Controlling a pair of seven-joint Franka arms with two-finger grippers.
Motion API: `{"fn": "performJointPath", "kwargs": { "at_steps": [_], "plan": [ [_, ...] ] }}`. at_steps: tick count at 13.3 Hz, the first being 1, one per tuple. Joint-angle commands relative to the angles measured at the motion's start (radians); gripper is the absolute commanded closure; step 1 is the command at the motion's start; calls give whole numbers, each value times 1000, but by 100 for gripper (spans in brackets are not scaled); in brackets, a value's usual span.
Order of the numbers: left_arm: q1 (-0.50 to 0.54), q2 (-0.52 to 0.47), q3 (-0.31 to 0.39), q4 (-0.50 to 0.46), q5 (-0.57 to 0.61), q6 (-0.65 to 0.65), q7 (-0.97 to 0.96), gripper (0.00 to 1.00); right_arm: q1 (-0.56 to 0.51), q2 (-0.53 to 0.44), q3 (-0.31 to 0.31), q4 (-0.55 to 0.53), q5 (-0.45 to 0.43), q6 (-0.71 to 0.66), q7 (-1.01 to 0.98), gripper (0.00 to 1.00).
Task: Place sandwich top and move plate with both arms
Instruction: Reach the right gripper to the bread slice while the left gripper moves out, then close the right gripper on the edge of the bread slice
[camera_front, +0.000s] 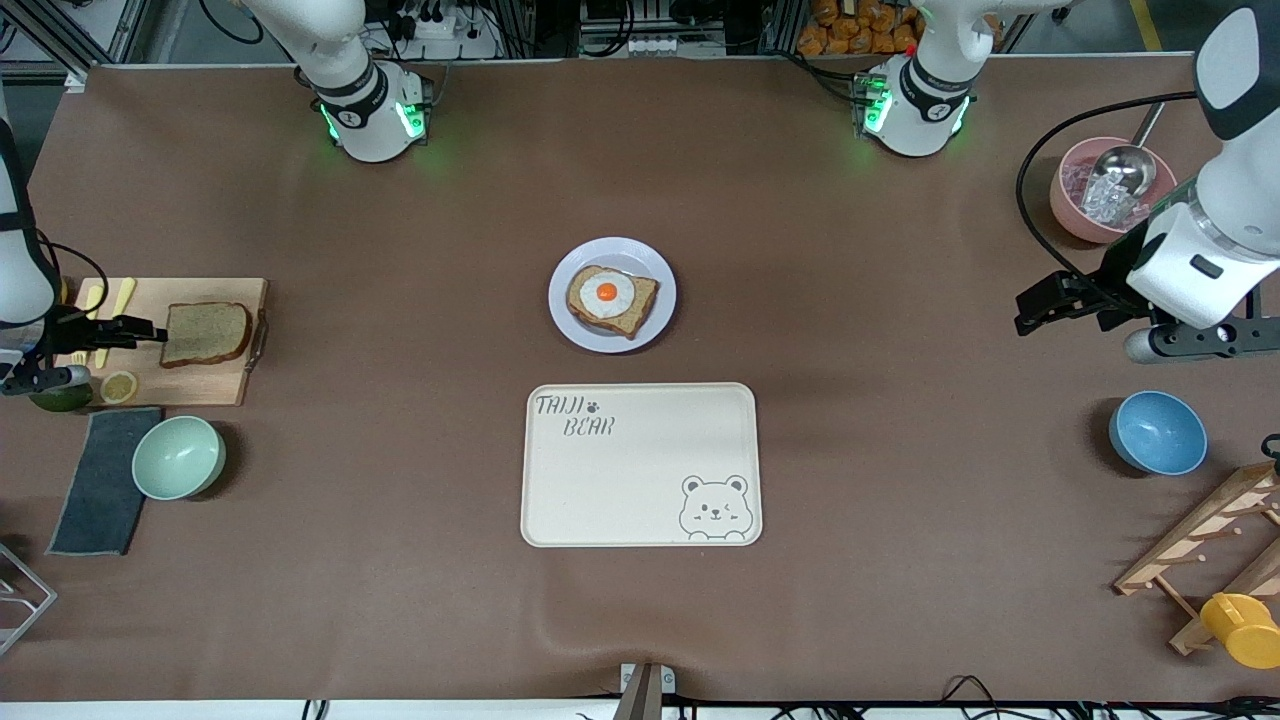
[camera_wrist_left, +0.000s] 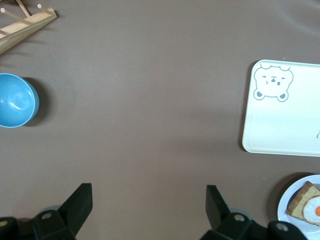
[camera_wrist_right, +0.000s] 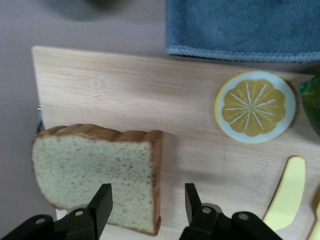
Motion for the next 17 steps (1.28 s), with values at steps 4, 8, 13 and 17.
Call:
{"fn": "performJointPath", "kwargs": {
  "at_steps": [4, 8, 13, 17],
  "plan": [
    [30, -12, 5, 16, -101, -9, 17, 0, -21, 19, 18, -12, 13, 10, -9, 43],
    [29, -16, -1, 16, -101, -7, 15, 0, -25, 19, 18, -74, 39, 65, -9, 45],
    [24, -18, -7, 16, -96, -11, 20, 0, -22, 10, 18, -72, 39, 54, -11, 100],
    [10, -16, -21, 16, -85, -11, 15, 0, -22, 7, 18, -42, 39, 11, -9, 100]
  ]
}}
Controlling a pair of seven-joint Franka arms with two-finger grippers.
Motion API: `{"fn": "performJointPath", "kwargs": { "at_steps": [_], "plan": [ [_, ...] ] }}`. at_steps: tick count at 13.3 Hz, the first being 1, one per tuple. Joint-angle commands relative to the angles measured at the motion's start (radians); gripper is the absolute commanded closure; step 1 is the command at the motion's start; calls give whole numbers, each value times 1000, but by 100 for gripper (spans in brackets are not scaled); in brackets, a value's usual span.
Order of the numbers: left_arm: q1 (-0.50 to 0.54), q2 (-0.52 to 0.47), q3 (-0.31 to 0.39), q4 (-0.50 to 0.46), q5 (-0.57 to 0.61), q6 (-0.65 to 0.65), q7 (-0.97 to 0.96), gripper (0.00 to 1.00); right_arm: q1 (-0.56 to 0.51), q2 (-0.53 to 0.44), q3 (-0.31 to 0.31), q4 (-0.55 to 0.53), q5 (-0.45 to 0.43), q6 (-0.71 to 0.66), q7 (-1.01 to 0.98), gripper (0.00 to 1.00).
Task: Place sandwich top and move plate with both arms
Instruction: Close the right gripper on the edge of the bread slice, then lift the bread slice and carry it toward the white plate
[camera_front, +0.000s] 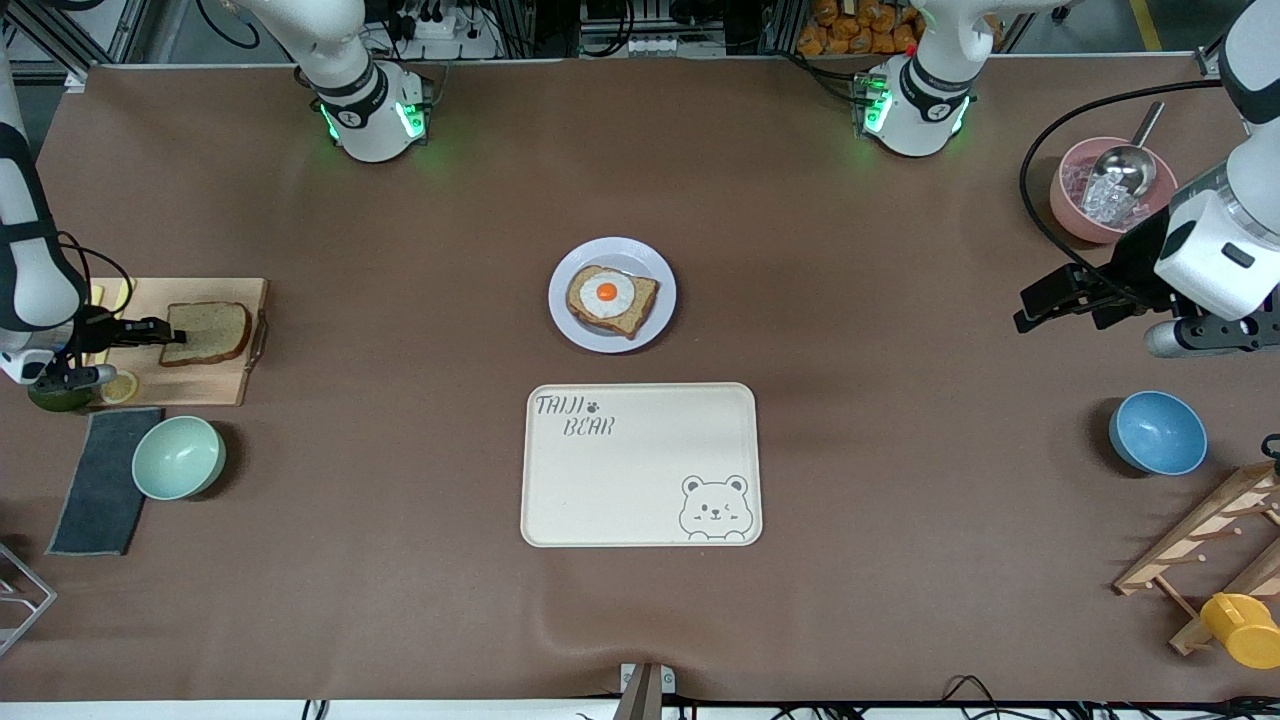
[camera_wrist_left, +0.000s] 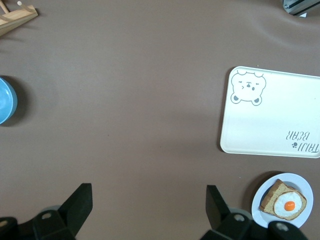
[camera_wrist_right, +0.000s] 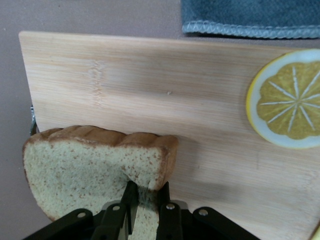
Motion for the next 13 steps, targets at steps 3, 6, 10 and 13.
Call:
{"fn": "performJointPath", "kwargs": {
  "at_steps": [3, 6, 10, 13],
  "plan": [
    [-4, -18, -16, 0, -8, -15, 14, 0, -11, -11, 16, 93, 14, -161, 1, 100],
    [2, -15, -13, 7, -10, -14, 17, 0, 15, -15, 20, 156, 14, -239, 3, 100],
    [3, 2, -10, 20, -10, -14, 17, 0, 33, -29, 31, 226, 43, -356, 20, 100],
    [5, -4, -8, 13, -10, -23, 15, 0, 61, -29, 31, 262, 80, -427, 34, 100]
  ]
}}
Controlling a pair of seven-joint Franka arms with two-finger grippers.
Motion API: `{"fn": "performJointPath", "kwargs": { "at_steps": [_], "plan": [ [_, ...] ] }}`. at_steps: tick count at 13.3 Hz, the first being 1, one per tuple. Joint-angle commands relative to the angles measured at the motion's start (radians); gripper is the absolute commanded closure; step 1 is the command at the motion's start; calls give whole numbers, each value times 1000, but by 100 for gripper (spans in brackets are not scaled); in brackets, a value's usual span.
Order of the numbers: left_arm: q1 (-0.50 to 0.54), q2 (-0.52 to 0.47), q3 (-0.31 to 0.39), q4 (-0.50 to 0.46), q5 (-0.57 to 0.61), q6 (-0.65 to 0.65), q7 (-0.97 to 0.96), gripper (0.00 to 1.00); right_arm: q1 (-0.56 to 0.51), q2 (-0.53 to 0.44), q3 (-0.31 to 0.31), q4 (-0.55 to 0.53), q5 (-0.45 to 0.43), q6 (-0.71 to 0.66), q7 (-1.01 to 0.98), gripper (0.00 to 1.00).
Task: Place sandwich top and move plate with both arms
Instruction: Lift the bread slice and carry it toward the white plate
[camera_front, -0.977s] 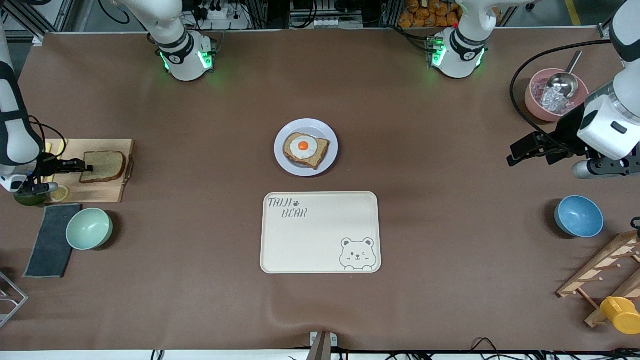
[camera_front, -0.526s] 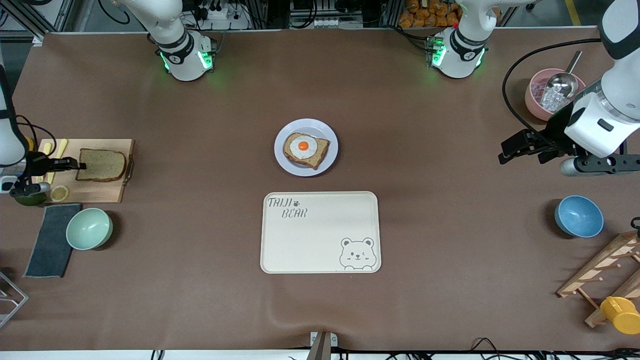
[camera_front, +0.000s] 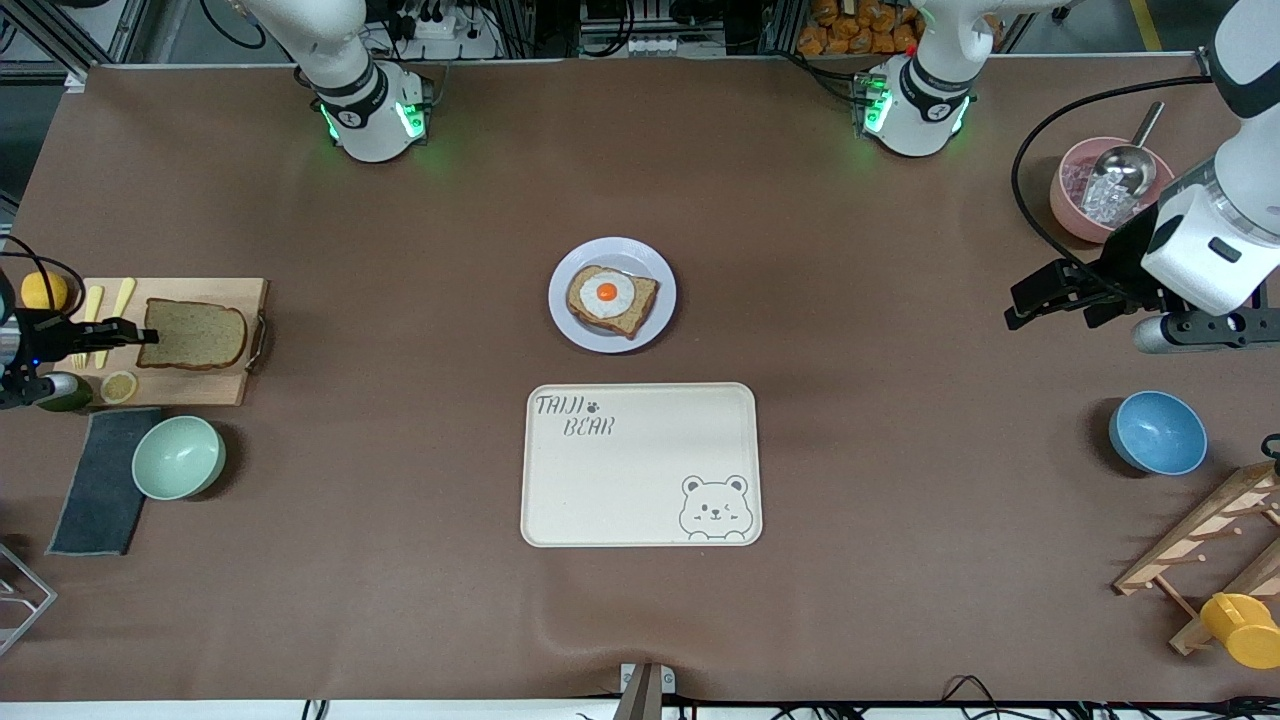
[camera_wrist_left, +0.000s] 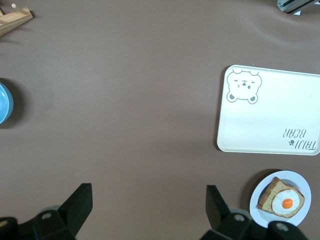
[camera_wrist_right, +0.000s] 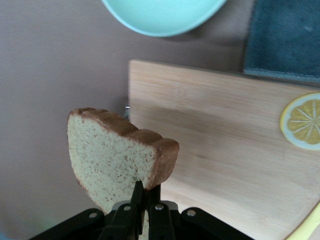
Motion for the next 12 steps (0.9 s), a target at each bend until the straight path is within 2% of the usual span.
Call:
{"fn": "performJointPath", "kwargs": {
  "at_steps": [1, 3, 12],
  "plan": [
    [7, -7, 2, 14, -10, -65, 14, 0, 27, -11, -1, 16, 51, -57, 25, 100],
    [7, -24, 4, 17, -10, -111, 17, 0, 59, -11, -1, 15, 72, -77, 81, 100],
    [-6, -3, -4, 37, -8, -108, 15, 0, 318, -30, -1, -8, 281, -89, 337, 100]
  ]
}}
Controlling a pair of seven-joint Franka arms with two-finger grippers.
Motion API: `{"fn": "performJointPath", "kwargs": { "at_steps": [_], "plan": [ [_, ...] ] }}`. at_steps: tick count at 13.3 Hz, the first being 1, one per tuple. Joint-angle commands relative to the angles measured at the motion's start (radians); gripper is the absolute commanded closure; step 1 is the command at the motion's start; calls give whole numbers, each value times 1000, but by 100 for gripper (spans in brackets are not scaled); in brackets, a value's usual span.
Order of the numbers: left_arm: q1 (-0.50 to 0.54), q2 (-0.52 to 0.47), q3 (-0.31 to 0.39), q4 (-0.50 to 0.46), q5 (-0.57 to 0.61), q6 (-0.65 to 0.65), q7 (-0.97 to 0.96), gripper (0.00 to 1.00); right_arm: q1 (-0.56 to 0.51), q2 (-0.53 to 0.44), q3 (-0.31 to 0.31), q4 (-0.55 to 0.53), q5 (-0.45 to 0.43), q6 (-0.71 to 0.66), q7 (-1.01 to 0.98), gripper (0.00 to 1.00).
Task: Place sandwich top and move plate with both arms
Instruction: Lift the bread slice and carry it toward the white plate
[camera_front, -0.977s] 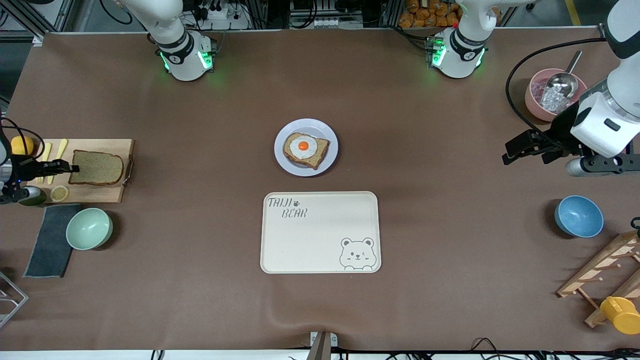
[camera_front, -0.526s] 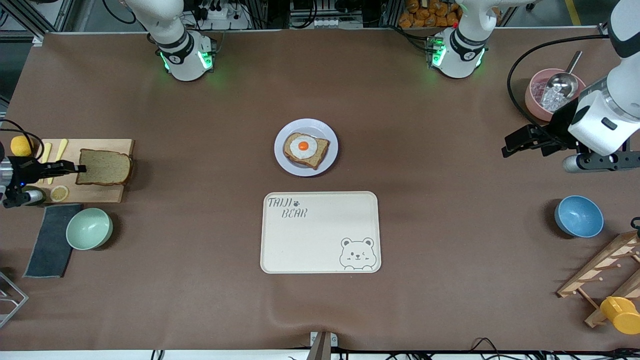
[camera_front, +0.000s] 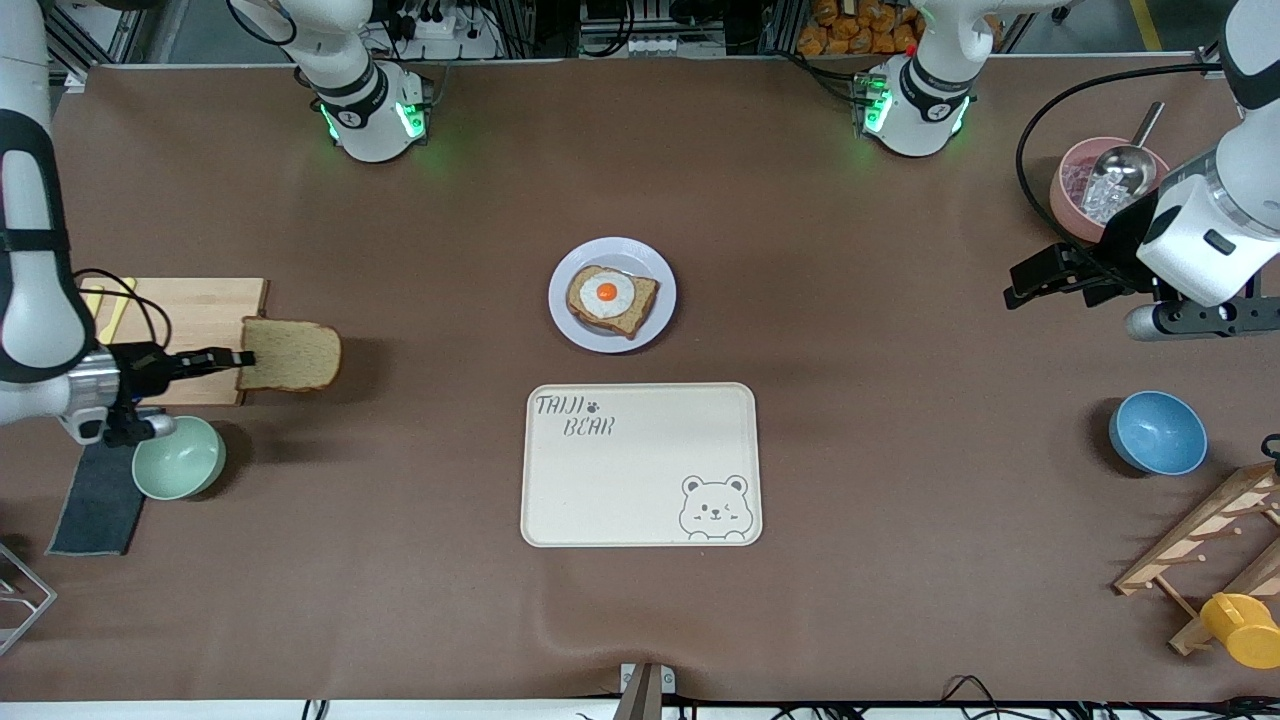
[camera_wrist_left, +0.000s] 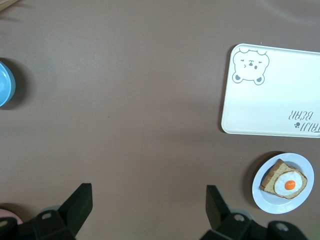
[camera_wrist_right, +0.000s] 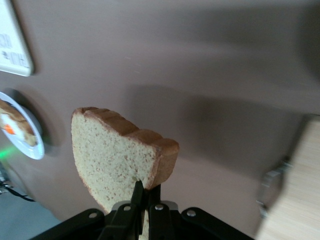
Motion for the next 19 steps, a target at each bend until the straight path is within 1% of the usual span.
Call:
{"fn": "performJointPath", "kwargs": {
  "at_steps": [1, 2, 5, 8, 10, 12, 15, 18, 19],
  "plan": [
    [-2, 3, -8, 23, -8, -14, 15, 0, 76, -39, -10, -34, 75, 4, 112, 100],
    [-4, 1, -10, 23, -10, -14, 11, 0, 101, -48, -10, -49, 103, 16, 135, 100],
    [-1, -3, -27, 23, -8, -14, 11, 0, 168, -90, -10, -118, 141, 72, 156, 100],
    [-4, 3, -28, 23, -8, -5, 10, 0, 259, -163, -10, -232, 212, 151, 217, 100],
    [-5, 10, -28, 24, -10, 20, 10, 0, 300, -170, -10, -273, 287, 196, 219, 100],
    [-4, 20, -28, 24, -10, 40, 10, 0, 367, -173, -9, -321, 337, 284, 223, 100],
    [2, 17, -28, 24, -8, 43, 15, 0, 486, -179, -9, -381, 445, 421, 231, 100],
    [2, 6, -30, 24, 2, 42, 15, 0, 610, -180, -9, -405, 546, 516, 252, 100],
    [-1, 6, -31, 24, 21, 40, 15, 0, 660, -190, -9, -421, 563, 567, 255, 100]
  ]
}}
